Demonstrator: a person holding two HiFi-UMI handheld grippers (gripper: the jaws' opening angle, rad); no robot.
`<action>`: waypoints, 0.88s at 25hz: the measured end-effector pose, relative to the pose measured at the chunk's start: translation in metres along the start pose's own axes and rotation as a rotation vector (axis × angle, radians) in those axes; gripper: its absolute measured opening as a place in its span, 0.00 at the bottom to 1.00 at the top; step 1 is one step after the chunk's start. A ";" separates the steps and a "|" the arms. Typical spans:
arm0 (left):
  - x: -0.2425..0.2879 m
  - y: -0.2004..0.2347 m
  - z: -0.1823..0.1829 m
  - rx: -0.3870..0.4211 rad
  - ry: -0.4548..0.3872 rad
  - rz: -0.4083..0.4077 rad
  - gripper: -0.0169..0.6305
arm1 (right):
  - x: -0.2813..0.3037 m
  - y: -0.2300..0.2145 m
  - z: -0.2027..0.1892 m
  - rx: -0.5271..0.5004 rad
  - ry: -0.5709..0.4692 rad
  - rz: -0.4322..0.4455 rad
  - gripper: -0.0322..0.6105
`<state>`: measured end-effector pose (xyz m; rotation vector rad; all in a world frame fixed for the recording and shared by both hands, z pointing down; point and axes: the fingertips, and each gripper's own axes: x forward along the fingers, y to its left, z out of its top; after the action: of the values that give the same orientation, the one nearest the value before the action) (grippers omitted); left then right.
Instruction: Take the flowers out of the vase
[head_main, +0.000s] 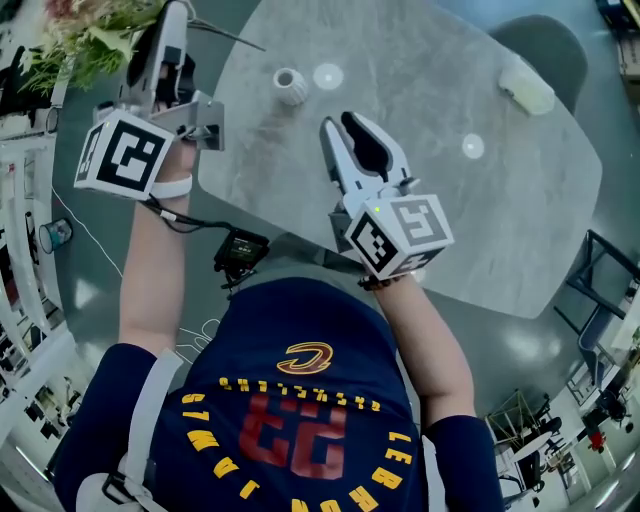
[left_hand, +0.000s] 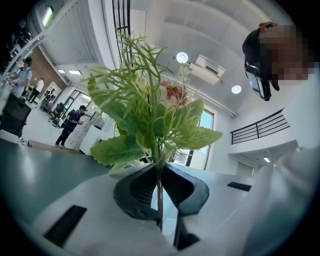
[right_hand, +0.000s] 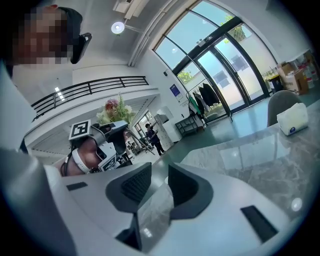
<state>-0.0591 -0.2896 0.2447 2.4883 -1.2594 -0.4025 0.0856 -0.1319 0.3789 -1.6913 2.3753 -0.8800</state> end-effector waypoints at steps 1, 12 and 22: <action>-0.002 -0.002 -0.001 0.001 0.001 -0.006 0.07 | 0.000 0.000 0.000 -0.003 0.004 0.000 0.21; -0.006 -0.008 -0.005 -0.047 0.002 -0.042 0.07 | -0.003 0.001 0.026 -0.037 -0.043 0.004 0.11; -0.007 -0.007 -0.003 -0.065 -0.012 -0.038 0.07 | -0.005 -0.002 0.038 -0.090 -0.043 0.018 0.06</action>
<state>-0.0568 -0.2790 0.2451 2.4615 -1.1858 -0.4613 0.1037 -0.1430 0.3474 -1.6990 2.4328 -0.7371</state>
